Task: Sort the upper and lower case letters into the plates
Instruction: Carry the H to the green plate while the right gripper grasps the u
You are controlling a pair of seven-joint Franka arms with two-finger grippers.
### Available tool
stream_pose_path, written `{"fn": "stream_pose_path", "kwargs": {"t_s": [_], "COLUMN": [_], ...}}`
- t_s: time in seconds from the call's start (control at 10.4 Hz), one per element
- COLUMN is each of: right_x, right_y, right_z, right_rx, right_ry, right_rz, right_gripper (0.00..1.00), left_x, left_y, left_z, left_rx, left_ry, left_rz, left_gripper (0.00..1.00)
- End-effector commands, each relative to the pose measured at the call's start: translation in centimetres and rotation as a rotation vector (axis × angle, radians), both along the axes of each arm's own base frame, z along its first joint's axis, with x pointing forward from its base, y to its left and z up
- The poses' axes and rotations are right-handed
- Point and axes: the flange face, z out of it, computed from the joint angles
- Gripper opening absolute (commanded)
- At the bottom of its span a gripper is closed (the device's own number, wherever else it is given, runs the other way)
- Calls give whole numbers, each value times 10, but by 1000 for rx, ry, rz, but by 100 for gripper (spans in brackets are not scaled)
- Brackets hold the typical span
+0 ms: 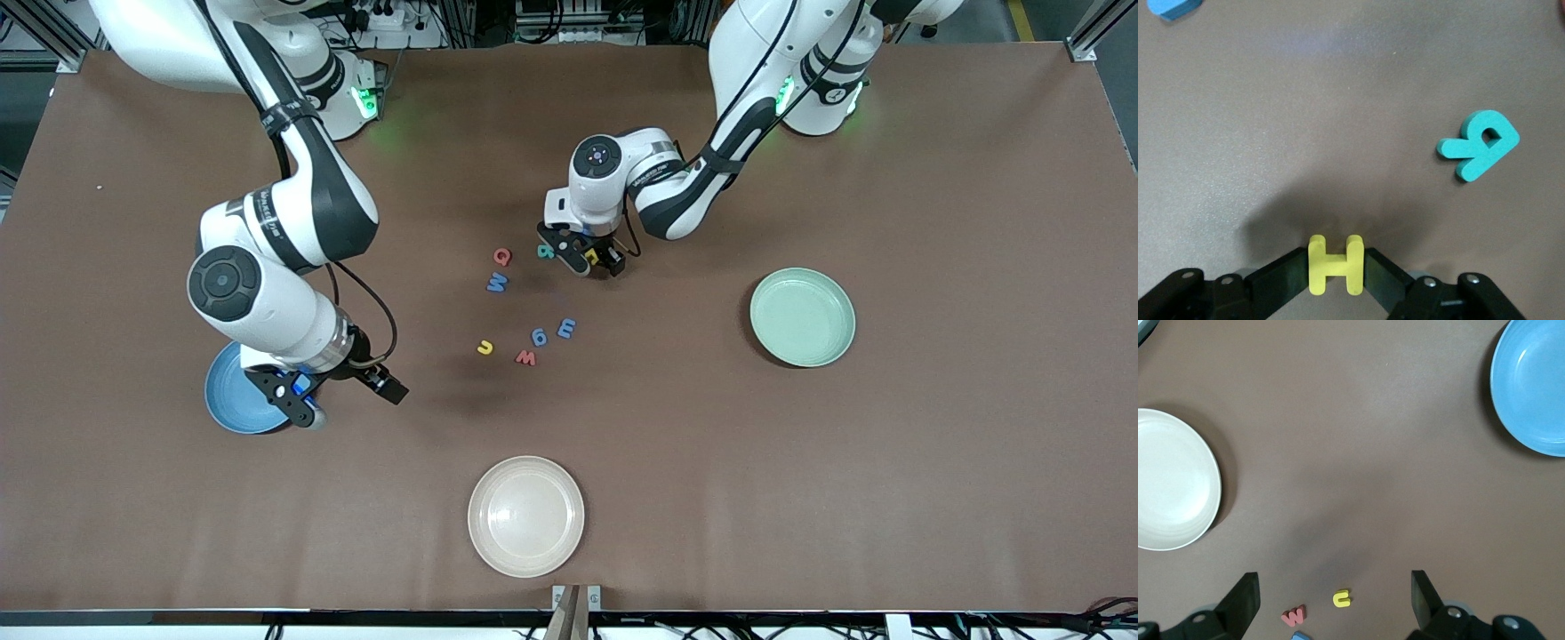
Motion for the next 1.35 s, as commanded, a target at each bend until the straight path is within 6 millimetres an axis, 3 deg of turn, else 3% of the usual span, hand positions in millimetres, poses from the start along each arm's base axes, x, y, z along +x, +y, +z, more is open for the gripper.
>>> {"fn": "stream_pose_path", "kwargs": {"t_s": [0.0, 0.38, 0.58, 0.67, 0.86, 0.96, 1.15, 1.25], "right_x": [3, 3, 1, 0, -13, -28, -60, -76], "right_y": [3, 3, 12, 26, 57, 87, 117, 124], "right_z": [2, 0, -10, -19, -54, -79, -119, -138], "right_rx": [16, 16, 14, 23, 11, -24, -59, -51], "right_ry": [0, 2, 13, -8, -5, 9, 16, 18], "right_rz": [9, 7, 18, 32, 97, 177, 288, 299], "right_gripper": [100, 100, 100, 100, 100, 100, 100, 100], "left_x": [2, 20, 38, 61, 111, 134, 179, 196], "left_y": [1, -7, 11, 35, 97, 133, 211, 255], "left_z": [11, 61, 92, 106, 122, 121, 110, 98], "left_rx": [-10, 93, 98, 102, 134, 134, 122, 99], "left_ry": [-16, 36, 64, 74, 80, 91, 120, 118], "left_rz": [29, 81, 43, -2, -79, -101, -151, -159], "left_gripper": [0, 0, 0, 0, 0, 0, 0, 0]}}
